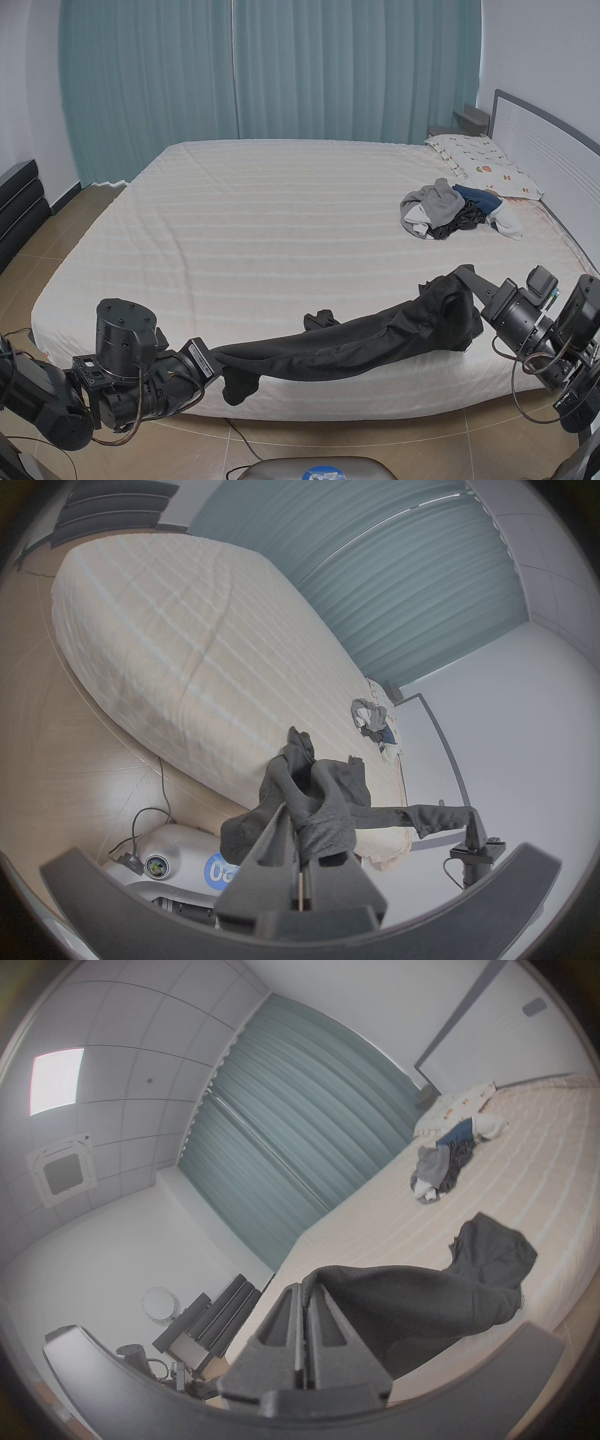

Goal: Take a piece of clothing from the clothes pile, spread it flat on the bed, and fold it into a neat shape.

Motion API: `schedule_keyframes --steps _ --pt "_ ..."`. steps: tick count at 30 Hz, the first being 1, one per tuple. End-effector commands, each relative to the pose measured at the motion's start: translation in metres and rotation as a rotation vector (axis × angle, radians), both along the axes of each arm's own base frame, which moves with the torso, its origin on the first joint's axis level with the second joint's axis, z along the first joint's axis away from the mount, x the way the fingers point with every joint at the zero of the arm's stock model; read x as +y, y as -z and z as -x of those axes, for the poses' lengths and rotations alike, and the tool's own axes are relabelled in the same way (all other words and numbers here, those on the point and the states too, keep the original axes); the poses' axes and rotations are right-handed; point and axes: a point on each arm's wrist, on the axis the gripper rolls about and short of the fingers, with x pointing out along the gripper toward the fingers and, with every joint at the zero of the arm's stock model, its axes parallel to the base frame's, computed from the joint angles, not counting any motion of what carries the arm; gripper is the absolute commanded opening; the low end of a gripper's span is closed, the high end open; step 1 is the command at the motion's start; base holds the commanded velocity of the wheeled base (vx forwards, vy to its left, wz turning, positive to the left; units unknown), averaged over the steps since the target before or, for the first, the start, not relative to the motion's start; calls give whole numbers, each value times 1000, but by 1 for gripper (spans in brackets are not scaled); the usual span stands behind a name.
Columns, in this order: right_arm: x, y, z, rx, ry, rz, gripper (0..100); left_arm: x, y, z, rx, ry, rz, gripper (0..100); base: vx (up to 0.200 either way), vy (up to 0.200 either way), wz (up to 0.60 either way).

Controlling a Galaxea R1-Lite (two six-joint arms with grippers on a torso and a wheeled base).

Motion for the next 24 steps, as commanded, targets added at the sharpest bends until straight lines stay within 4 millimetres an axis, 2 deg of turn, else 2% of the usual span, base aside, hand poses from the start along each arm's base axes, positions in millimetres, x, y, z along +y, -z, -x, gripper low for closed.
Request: schedule_keyframes --steps 1,3,6,7,8,11,12,13,14,15,17,19,21,24 --pt "-6 -31 33 -164 -53 -8 0 8 -24 12 -94 14 19 0 -200 0 0" --pt "-8 -45 43 -233 -61 -14 0 12 -37 18 -130 17 34 0 -200 0 0" --pt "-23 -84 67 -340 -45 -46 0 22 -70 28 -200 12 45 0 -133 0 0" --pt "-24 -88 68 -343 -45 -47 0 22 -72 28 -204 14 45 0 0 0 0" --pt "-31 -108 80 -341 -45 -54 0 24 -88 30 -213 10 43 0 0 0 0" --pt "-43 -145 99 -324 -51 -68 0 27 -116 24 -214 -20 37 0 0 0 0" --pt "-43 -148 100 -319 -51 -72 0 27 -118 23 -211 -22 38 0 0 0 0" --pt "-45 -168 101 -300 -48 -107 0 29 -135 18 -229 -46 45 0 0 0 0" --pt "-46 -176 101 -299 -43 -130 0 30 -140 16 -235 -53 47 0 0 0 0" --pt "-50 -196 98 -304 -16 -189 0 31 -150 8 -244 -77 51 0 0 0 0" --pt "-54 -220 88 -325 32 -235 0 31 -157 -5 -249 -101 50 0 0 0 0" --pt "-55 -235 71 -325 83 -227 0 30 -159 -19 -238 -130 43 0 0 0 0" --pt "-53 -235 45 -284 111 -196 0 30 -160 -32 -227 -150 38 0 0 0 0" --pt "-50 -223 6 -221 139 -157 0 30 -155 -48 -206 -179 35 0 0 0 0"
